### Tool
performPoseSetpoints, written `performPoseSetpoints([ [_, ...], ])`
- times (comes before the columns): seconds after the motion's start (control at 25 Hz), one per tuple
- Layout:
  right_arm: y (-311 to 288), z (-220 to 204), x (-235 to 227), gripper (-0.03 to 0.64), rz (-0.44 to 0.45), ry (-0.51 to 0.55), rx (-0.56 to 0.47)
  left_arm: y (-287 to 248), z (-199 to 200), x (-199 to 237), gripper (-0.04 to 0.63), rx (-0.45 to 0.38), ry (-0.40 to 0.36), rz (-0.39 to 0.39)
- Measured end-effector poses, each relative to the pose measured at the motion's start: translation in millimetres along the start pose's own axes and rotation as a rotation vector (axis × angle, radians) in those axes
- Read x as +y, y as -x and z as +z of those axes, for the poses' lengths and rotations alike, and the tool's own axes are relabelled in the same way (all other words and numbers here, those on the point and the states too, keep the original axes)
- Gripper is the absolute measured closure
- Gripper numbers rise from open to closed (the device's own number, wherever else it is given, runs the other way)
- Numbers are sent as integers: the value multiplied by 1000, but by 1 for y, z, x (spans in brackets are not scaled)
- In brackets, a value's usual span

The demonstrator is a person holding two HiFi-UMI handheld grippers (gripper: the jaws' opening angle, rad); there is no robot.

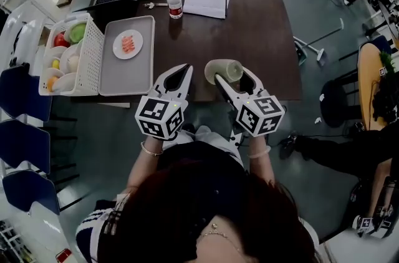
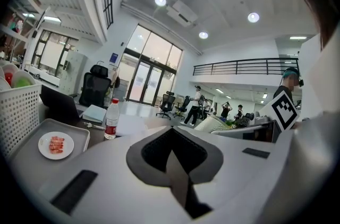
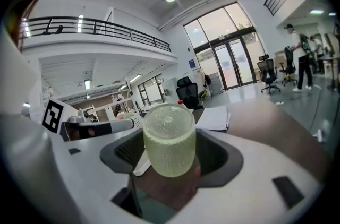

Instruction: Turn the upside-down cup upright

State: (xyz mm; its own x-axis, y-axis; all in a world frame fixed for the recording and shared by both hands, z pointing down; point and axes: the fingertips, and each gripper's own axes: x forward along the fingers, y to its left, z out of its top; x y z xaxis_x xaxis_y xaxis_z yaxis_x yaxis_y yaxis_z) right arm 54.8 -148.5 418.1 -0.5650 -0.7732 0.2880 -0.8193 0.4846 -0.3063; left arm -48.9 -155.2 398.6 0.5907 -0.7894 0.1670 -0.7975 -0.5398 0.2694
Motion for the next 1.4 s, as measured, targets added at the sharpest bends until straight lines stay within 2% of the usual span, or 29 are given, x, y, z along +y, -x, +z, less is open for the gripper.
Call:
performPoseSetpoints([
  [0.24, 6, -3, -3, 302, 55, -134, -25, 1, 0, -5, 594, -1, -1, -6],
  [0.64, 8, 1, -4, 302, 194, -401, -105, -2, 4, -5, 594, -10, 4, -14],
  [0.96, 9, 5, -8, 302, 309, -613, -160, -3, 7, -4, 594, -29, 39, -44],
  [1.4, 9, -3, -17, 302, 428, -897, -226, -2, 5, 4, 594, -22, 43, -39],
])
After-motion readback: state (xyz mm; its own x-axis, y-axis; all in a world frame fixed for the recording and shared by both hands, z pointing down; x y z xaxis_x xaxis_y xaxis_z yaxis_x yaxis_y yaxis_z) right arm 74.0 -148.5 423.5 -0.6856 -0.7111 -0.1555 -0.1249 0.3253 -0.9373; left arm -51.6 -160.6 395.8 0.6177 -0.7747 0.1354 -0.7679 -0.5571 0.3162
